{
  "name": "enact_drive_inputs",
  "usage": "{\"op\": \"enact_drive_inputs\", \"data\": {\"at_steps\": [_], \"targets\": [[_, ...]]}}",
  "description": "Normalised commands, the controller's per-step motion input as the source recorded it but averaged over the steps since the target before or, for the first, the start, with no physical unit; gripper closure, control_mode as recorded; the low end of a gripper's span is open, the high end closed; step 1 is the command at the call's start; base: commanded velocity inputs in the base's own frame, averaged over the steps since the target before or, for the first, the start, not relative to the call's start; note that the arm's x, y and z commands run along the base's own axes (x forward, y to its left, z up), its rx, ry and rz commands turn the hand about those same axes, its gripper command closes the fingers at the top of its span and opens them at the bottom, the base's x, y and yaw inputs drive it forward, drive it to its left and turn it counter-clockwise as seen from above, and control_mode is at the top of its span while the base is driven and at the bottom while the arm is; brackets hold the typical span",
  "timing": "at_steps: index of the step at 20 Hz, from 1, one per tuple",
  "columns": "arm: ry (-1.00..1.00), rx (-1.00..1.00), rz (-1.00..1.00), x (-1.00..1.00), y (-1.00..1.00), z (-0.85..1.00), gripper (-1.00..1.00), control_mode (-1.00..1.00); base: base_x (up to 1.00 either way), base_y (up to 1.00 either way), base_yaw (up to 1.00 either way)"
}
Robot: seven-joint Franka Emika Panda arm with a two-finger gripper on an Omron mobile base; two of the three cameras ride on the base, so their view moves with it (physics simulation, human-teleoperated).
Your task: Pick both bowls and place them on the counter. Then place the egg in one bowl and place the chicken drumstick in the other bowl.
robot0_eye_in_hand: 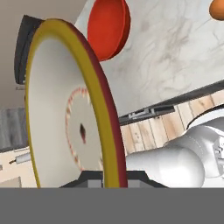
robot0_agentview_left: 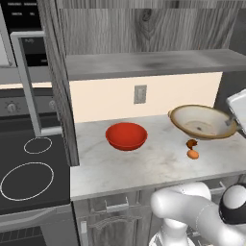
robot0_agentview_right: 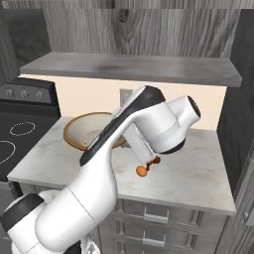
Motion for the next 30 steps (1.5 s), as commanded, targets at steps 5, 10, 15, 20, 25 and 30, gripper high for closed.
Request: {"op": "enact_drive_inputs", "data": {"at_steps": [5,10,15,20,25,30], "targets": [[-0.04,0.0,0.25,0.28,0.05,-0.46,1.0,-1.0,0.0,0.0,0.0],[-0.01,0.0,0.25,0.26,0.0,-0.46,1.0,-1.0,0.0,0.0,0.0],[-0.01,0.0,0.24,0.07,0.05,-0.47,1.0,-1.0,0.0,0.0,0.0],[-0.01,0.0,0.18,0.31,0.05,-0.35,1.0,-1.0,0.0,0.0,0.0],[0.0,0.01,0.15,0.29,0.05,-0.27,1.0,-1.0,0.0,0.0,0.0],[0.03,0.01,0.13,0.3,0.06,-0.29,1.0,-1.0,0.0,0.0,0.0]]}}
